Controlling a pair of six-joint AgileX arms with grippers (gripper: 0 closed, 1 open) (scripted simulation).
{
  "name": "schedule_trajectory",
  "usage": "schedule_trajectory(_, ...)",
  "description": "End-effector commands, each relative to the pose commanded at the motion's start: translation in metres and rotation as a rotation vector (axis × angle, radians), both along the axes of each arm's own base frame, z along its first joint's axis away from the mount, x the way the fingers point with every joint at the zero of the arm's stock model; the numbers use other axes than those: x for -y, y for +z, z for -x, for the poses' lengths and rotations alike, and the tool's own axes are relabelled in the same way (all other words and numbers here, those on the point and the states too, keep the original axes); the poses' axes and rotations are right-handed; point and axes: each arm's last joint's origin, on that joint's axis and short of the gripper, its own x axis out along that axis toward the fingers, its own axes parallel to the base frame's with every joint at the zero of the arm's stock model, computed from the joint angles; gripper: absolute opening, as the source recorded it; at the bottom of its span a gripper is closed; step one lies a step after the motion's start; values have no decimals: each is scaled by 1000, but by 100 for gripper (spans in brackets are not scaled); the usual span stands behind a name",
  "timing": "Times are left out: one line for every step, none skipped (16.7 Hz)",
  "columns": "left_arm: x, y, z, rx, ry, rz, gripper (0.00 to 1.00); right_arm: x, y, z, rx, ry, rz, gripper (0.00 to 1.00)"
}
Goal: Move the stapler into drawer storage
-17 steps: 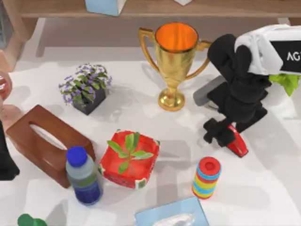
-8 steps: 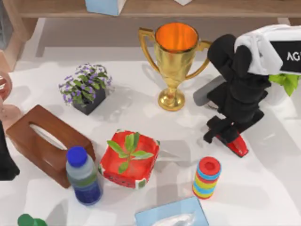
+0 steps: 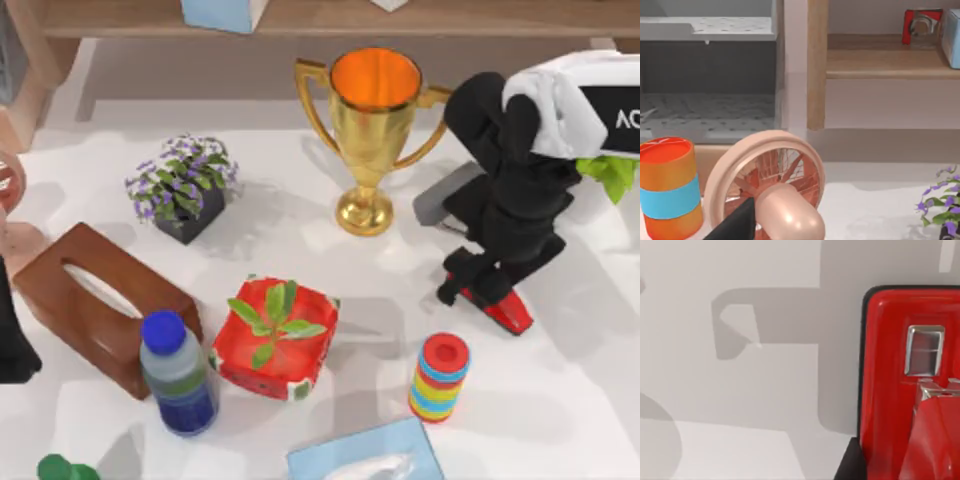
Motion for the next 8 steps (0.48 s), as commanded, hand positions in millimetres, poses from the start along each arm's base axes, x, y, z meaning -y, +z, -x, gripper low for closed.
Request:
schedule_trajectory(0, 0, 0, 0, 0, 0, 100, 2, 5, 2, 2, 4, -3, 0)
schedule_trajectory(0, 0, 0, 0, 0, 0, 100, 2, 11, 2, 10, 11, -10, 0)
schedule_trajectory(0, 0, 0, 0, 0, 0, 100, 1, 18, 3, 25, 22, -20, 0)
schedule_trajectory(0, 0, 0, 0, 0, 0, 100, -1, 26, 2, 43, 36, -31, 0)
schedule_trajectory(0, 0, 0, 0, 0, 0, 100, -5, 33, 2, 61, 50, -41, 0)
schedule_trajectory(0, 0, 0, 0, 0, 0, 100, -8, 38, 2, 77, 61, -50, 0)
schedule_trajectory(0, 0, 0, 0, 0, 0, 100, -11, 42, 1, 86, 66, -54, 0)
schedule_trajectory(0, 0, 0, 0, 0, 0, 100, -12, 43, 0, 87, 63, -53, 0)
